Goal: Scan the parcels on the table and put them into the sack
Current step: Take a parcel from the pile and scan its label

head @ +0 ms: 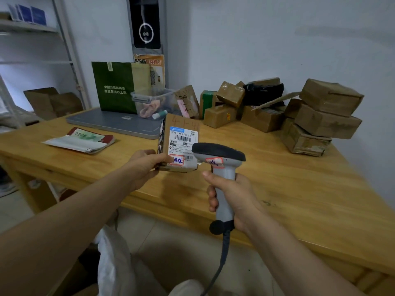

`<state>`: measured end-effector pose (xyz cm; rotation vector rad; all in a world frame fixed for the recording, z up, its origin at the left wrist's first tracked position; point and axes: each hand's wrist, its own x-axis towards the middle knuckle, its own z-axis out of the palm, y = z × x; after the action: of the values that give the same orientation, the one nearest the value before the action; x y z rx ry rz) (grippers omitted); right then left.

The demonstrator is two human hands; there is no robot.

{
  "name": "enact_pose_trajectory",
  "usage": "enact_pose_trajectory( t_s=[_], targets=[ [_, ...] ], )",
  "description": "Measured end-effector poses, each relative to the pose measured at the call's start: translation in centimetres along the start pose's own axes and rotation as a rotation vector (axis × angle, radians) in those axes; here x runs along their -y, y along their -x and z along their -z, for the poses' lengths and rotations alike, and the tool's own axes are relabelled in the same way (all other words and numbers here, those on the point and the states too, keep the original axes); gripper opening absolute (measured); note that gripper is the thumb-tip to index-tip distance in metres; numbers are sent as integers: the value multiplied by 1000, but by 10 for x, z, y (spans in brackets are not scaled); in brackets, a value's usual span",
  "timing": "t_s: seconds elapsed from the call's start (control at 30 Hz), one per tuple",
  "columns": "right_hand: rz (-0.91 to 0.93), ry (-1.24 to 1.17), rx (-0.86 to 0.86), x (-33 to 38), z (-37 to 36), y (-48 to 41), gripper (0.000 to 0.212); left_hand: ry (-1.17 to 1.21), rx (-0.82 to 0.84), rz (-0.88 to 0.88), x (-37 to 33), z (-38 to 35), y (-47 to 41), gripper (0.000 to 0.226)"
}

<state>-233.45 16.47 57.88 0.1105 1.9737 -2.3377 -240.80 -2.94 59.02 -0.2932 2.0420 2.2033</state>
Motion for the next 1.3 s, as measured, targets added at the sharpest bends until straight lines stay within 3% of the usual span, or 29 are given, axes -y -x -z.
enact_pose_trajectory(
  t_s=[0.07, 0.57, 1.2, 1.3],
  targets=[
    [-9, 42, 4, 1, 0, 2, 20, -15, -12, -26, -1, 2, 1, 28],
    [31, 60, 39, 18, -8, 8, 16, -20, -53, -95, -6, 8, 2, 20],
    [68, 48, 48, 19, -15, 4, 17, -5, -63, -104, -4, 17, -5, 23],
    [58, 34, 73, 15, -20, 3, 17, 69, -118, -111, -4, 37, -3, 40]
  ],
)
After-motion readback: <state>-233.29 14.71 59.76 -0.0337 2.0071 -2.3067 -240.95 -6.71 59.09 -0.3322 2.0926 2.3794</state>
